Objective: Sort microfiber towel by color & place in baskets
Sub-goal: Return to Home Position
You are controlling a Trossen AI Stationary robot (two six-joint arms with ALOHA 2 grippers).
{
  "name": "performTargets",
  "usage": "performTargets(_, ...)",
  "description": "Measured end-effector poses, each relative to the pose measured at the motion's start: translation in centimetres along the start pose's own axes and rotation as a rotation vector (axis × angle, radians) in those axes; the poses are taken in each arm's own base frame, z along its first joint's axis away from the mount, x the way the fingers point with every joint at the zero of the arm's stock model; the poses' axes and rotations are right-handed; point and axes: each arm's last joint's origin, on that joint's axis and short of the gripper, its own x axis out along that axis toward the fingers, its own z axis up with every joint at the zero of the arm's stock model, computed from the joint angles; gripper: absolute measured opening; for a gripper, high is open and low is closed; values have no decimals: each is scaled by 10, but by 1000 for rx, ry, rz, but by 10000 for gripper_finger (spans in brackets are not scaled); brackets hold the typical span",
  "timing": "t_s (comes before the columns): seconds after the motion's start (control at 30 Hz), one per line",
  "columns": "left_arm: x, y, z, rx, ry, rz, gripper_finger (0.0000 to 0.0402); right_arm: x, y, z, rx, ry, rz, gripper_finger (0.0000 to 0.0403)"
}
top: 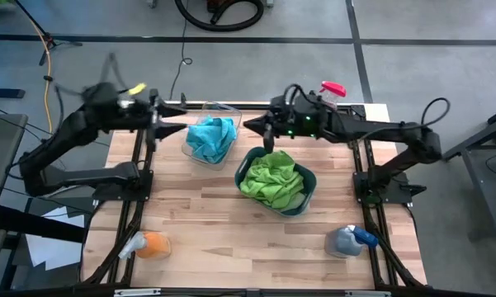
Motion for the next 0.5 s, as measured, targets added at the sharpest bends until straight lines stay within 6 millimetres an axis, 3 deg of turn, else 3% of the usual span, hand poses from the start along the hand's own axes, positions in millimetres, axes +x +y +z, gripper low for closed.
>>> performTargets(0.1, -15, -7, -6, 5, -173, -41, 221, 11, -5, -4, 4, 23, 93, 0)
performTargets(0.2, -20, -9, -20, -24, -334, -60, 220, 10, -4, -2, 10, 40, 181, 0)
performTargets(0.5, 25, 2, -104, -248, -557, -125, 205, -39, 10, 26, -33, -30, 266, 0)
